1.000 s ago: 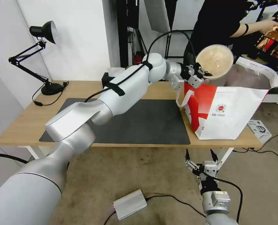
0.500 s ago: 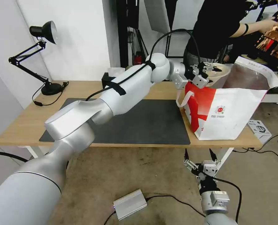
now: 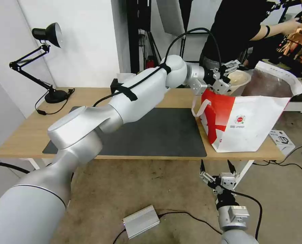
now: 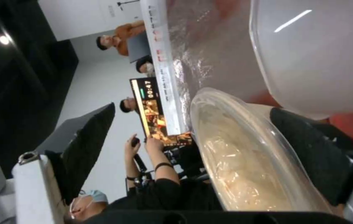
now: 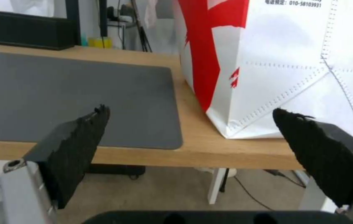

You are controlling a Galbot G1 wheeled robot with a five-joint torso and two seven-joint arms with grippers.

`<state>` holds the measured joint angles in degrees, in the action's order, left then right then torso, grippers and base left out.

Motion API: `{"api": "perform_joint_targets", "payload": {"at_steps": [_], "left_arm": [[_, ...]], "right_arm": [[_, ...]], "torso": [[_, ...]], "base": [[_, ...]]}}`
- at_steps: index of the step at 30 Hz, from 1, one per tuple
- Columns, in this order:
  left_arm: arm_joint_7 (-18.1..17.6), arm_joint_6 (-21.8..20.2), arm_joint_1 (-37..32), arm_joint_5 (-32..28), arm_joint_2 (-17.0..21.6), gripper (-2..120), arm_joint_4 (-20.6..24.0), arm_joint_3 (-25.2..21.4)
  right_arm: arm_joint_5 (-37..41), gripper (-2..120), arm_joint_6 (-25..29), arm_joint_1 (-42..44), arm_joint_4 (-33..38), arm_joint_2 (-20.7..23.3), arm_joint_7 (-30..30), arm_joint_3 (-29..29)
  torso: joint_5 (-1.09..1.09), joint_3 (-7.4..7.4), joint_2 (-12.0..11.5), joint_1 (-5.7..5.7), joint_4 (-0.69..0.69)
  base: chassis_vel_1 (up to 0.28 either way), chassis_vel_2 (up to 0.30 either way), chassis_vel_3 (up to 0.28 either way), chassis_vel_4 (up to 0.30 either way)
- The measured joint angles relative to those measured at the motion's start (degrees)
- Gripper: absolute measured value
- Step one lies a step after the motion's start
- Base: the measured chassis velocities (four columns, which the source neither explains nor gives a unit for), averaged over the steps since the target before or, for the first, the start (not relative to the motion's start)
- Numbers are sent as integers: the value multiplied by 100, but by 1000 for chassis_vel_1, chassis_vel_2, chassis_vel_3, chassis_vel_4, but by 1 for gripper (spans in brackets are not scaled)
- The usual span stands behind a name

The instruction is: Pick up the trash from the table and place it into the takeout bag.

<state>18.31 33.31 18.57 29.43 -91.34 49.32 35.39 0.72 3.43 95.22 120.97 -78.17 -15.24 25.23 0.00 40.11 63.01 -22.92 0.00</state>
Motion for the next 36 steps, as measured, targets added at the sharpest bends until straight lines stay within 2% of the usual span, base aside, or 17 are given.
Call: {"api": "perform_joint_targets", "payload": {"at_steps": [8,36], "left_arm": [[-9,-28,96,-338,1,100,85,20],[-60,-190,223,-719,4,100,503,-76]], "right_arm": [[1,100,-17,-11,0,-1,0,-1],[-38,100,-88,15,30,-26,2,-5]], "torso": [[0,0,0,0,0],[0,0,1,0,0]], "base": [[0,0,0,0],[0,0,0,0]]}}
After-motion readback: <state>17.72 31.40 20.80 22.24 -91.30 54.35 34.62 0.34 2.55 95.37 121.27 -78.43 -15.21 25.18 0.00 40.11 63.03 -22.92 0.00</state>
